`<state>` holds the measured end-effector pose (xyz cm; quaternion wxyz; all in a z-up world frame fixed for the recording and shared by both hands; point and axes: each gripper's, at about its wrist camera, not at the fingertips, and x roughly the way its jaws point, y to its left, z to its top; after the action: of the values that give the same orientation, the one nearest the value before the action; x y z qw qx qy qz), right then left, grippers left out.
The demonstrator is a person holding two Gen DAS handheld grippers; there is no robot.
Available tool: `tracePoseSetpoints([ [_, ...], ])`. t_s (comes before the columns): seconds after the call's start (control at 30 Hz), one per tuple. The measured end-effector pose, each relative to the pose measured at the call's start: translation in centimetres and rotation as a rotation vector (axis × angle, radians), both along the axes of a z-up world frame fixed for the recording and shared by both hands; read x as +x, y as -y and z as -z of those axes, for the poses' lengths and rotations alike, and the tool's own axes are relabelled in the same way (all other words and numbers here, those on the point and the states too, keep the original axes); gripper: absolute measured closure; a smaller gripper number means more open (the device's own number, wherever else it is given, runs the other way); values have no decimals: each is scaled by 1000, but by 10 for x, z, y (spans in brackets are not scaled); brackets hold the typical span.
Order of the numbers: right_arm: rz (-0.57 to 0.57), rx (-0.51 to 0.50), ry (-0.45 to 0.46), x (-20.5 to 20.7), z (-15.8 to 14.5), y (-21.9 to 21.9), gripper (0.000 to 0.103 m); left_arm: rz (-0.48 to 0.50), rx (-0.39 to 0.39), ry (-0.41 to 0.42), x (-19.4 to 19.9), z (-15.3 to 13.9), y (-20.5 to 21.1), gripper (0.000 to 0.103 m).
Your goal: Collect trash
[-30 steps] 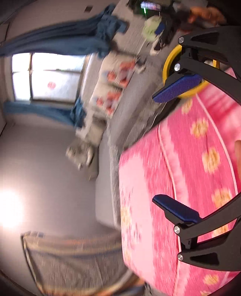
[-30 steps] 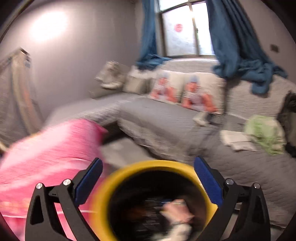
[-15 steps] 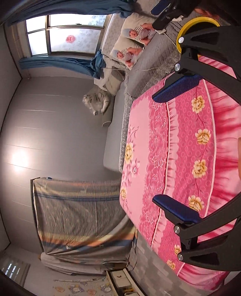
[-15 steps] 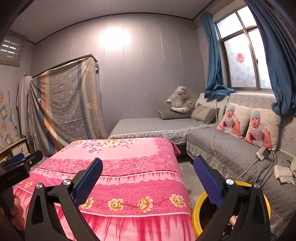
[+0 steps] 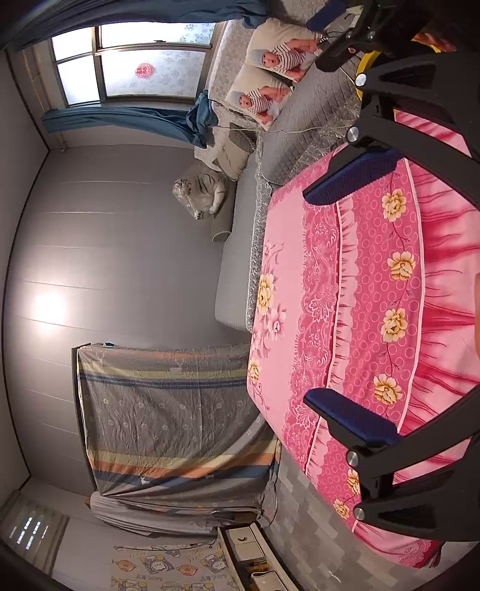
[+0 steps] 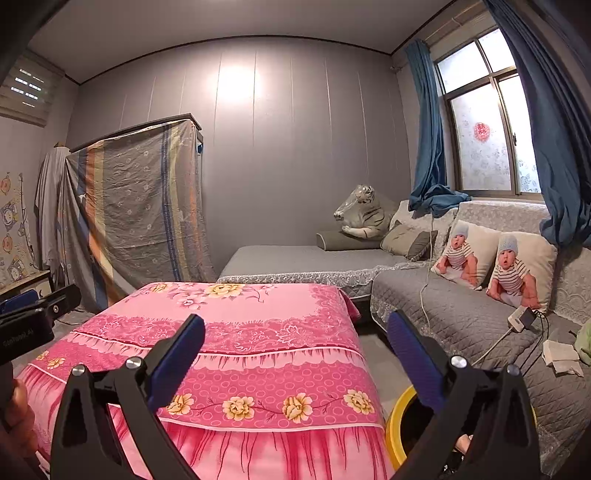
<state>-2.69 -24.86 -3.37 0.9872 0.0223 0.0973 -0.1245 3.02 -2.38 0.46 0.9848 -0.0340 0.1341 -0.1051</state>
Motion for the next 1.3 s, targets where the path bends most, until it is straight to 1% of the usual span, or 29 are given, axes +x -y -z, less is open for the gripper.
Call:
tracePoseSetpoints([
  [0.1,4,10,-4,1,-2,2,8,0,1,9,-2,-4,1,8],
  [0.27,16,5,16,-1,-3,1,8,1,0,10,-3,-6,2,8],
  [0.6,21,-2,18,-1,-7,1,8,-2,7,47,-6,-10,5,8],
  [1.3,40,13,21,1,-8,2,8,4,4,53,-6,-12,5,8],
])
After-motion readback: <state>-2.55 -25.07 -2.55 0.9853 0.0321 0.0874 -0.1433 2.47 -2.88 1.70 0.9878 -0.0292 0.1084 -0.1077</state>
